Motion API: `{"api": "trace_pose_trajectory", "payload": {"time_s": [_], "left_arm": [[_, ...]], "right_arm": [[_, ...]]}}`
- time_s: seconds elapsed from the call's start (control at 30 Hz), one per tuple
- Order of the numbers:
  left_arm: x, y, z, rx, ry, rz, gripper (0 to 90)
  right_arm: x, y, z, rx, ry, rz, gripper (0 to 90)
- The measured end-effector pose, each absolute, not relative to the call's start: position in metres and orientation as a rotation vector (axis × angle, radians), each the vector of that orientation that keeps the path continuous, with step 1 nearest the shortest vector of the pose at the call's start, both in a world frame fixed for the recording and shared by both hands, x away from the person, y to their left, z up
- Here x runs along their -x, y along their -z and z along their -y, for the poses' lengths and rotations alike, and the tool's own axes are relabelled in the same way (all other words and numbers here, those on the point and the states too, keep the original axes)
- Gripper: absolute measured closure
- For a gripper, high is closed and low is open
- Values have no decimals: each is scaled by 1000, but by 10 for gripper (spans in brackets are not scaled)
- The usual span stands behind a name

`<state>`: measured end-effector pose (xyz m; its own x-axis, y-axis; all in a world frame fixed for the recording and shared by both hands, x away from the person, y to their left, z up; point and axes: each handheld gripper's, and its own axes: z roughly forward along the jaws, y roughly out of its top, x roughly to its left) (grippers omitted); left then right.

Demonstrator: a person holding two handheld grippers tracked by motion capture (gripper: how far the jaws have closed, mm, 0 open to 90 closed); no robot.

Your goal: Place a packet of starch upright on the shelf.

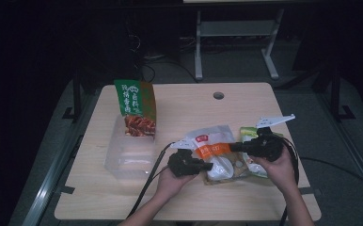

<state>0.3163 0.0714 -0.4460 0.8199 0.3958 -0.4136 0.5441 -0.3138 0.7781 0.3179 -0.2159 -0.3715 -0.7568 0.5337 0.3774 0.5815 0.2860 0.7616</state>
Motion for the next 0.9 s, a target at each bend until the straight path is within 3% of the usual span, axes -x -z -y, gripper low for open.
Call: {"api": "trace_pose_trajectory", "payload": {"time_s": [0.1,0.3,0.47,0.9], "left_arm": [[-319,445,-74,-1917,156,-745,885],[-318,438,-81,-1942,4,-766,900],[-315,438,-84,-1956,-21,-773,900],[-310,435,-83,-1961,-50,-727,899]], "right_arm": [[-318,371,217,1078,1514,2478,899],[-319,376,214,1075,1482,2523,898],[-321,384,214,1109,1487,2486,889],[-323,392,183,1092,1392,2563,761]]}}
